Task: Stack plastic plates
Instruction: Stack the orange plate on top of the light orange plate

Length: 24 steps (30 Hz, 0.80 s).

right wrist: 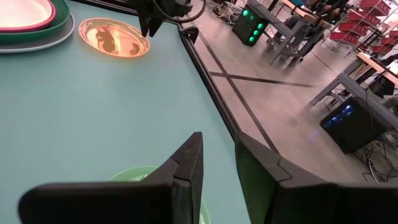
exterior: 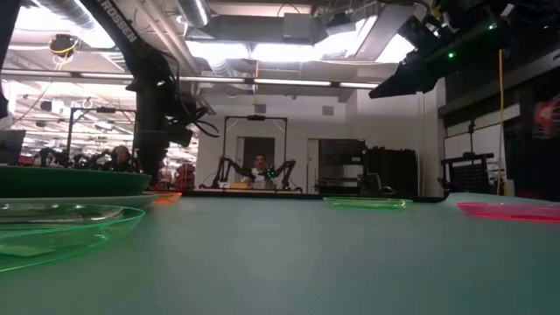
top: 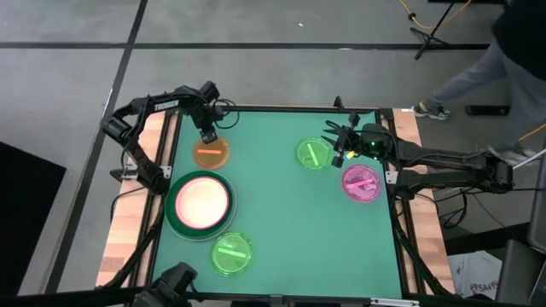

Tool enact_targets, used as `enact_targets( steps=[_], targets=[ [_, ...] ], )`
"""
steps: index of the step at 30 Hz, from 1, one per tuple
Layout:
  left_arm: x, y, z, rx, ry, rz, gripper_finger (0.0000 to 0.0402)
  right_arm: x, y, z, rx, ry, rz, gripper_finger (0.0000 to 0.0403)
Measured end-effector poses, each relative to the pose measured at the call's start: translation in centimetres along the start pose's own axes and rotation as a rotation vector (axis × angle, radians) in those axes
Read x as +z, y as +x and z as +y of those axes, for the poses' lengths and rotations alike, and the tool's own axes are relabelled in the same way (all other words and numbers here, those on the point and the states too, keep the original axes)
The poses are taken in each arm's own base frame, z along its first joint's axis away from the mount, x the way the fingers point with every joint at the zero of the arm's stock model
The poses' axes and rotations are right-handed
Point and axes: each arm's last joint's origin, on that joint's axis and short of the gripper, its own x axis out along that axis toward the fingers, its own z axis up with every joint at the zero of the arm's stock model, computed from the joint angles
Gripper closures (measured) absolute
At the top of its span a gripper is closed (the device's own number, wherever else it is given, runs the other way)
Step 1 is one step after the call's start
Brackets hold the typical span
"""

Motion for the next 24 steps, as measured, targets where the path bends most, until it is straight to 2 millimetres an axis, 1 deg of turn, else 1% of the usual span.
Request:
enact_targets(
  steps=[14, 24],
  targets=[
    [0.1, 0.1, 0.0, 0.017, 0.006, 0.014, 0.0309, 0.0, 0.0, 0.0, 0.000, 0.000, 0.000, 0.0320],
    [0.2, 2.7, 0.4, -0.030, -0.003, 0.094, 0.0309, 0.0, 0.0, 0.0, 0.000, 0.000, -0.001, 0.0319]
  ],
)
